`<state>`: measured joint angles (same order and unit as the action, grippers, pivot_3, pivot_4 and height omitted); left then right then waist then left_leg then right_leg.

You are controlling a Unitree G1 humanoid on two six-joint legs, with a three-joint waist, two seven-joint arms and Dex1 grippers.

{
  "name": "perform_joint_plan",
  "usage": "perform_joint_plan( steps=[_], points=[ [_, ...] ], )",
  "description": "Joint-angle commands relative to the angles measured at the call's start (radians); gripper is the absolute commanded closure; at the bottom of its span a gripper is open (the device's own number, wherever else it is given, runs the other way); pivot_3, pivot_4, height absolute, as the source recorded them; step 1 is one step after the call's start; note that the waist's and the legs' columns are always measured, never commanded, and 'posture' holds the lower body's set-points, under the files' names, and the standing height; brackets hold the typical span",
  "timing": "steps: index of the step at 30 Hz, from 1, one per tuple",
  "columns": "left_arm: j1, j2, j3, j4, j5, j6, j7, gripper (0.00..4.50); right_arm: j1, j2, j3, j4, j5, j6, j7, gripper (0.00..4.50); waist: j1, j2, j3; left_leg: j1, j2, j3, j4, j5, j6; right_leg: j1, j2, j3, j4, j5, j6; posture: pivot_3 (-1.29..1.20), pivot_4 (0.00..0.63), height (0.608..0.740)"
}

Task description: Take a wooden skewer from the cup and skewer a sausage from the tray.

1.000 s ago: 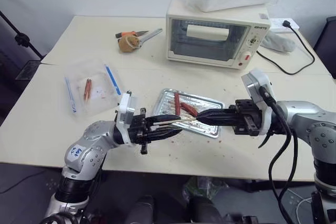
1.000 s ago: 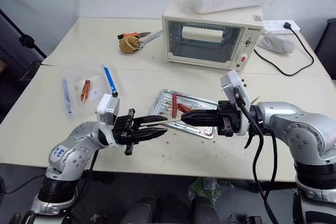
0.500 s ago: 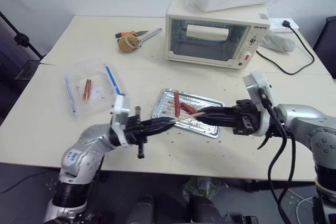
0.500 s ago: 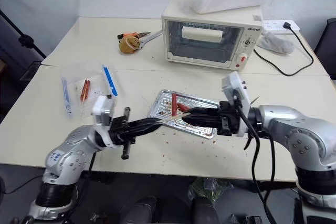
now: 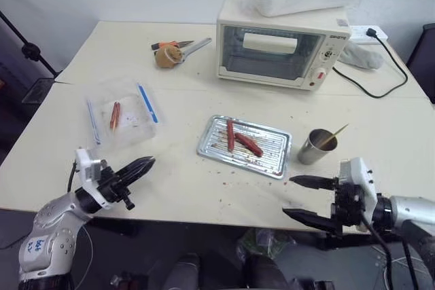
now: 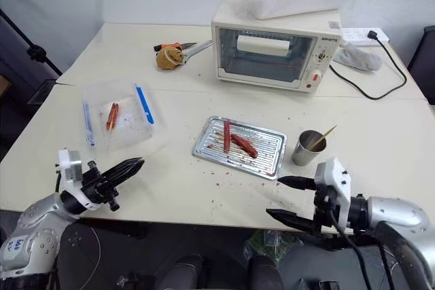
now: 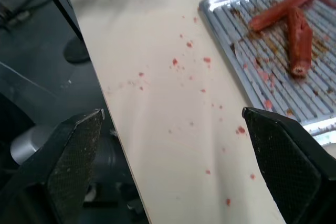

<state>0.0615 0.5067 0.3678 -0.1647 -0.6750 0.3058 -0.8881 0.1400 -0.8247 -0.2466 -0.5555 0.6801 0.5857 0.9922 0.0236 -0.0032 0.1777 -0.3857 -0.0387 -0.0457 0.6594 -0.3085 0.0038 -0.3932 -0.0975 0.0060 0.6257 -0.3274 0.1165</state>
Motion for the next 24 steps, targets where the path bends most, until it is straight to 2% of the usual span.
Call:
perform_joint_plan(
  steps=[1, 4, 7, 11, 13, 17, 24],
  points=[
    [0.01, -0.008, 0.015, -0.01, 0.009, -0.033, 0.015, 4.5, -0.149, -0.002, 0.087, -0.007, -0.069, 0.041, -0.109, 0.05, -0.009, 0.0, 0.0, 0.0, 0.0, 0.0, 0.0, 0.0, -0.001, 0.0, 0.0, 0.0, 0.0, 0.0, 0.0, 0.0, 0.15, 0.74],
    [-0.002, -0.015, 0.012, -0.008, 0.009, -0.037, 0.026, 4.5, -0.314, 0.017, 0.219, 0.023, -0.152, 0.104, -0.184, 0.05, -0.012, 0.0, 0.0, 0.0, 0.001, -0.001, -0.001, 0.001, -0.002, -0.001, 0.001, 0.0, 0.001, 0.0, -0.001, 0.0, 0.15, 0.74],
    [-0.021, -0.019, -0.001, -0.007, 0.012, -0.039, 0.034, 4.5, -0.481, 0.12, 0.325, 0.093, -0.221, 0.167, -0.301, 0.05, -0.013, 0.0, 0.0, 0.0, 0.001, -0.001, -0.004, 0.001, -0.003, -0.003, 0.001, -0.001, 0.0, 0.0, -0.001, 0.0, 0.15, 0.74],
    [-0.039, -0.027, -0.021, -0.018, 0.013, -0.036, 0.046, 4.5, -0.594, 0.187, 0.453, 0.204, -0.368, 0.155, -0.382, 0.05, -0.012, 0.0, 0.0, -0.002, 0.0, -0.001, -0.004, 0.002, -0.004, -0.005, 0.0, -0.001, 0.0, 0.0, -0.001, 0.0, 0.15, 0.74],
    [-0.044, -0.03, -0.033, -0.028, 0.013, -0.035, 0.051, 4.5, -0.648, 0.235, 0.475, 0.27, -0.395, 0.187, -0.419, 0.05, -0.014, -0.001, 0.0, -0.002, -0.001, -0.001, -0.004, 0.002, -0.003, -0.005, 0.0, -0.001, 0.0, 0.0, -0.001, 0.0, 0.15, 0.74],
    [-0.052, -0.032, -0.047, -0.044, 0.005, -0.031, 0.054, 4.5, -0.714, 0.265, 0.508, 0.359, -0.456, 0.182, -0.428, 0.05, -0.024, -0.001, 0.0, -0.002, -0.001, 0.0, -0.004, 0.002, -0.003, -0.005, 0.0, -0.001, 0.001, 0.0, -0.001, 0.0, 0.15, 0.74],
    [-0.054, -0.03, -0.052, -0.075, -0.002, -0.023, 0.064, 4.5, -0.696, 0.258, 0.524, 0.352, -0.49, 0.216, -0.402, 0.05, -0.028, -0.001, 0.0, -0.002, 0.0, 0.0, -0.005, 0.002, -0.003, -0.006, 0.001, -0.001, 0.001, 0.0, -0.001, 0.0, 0.15, 0.74]
  ],
)
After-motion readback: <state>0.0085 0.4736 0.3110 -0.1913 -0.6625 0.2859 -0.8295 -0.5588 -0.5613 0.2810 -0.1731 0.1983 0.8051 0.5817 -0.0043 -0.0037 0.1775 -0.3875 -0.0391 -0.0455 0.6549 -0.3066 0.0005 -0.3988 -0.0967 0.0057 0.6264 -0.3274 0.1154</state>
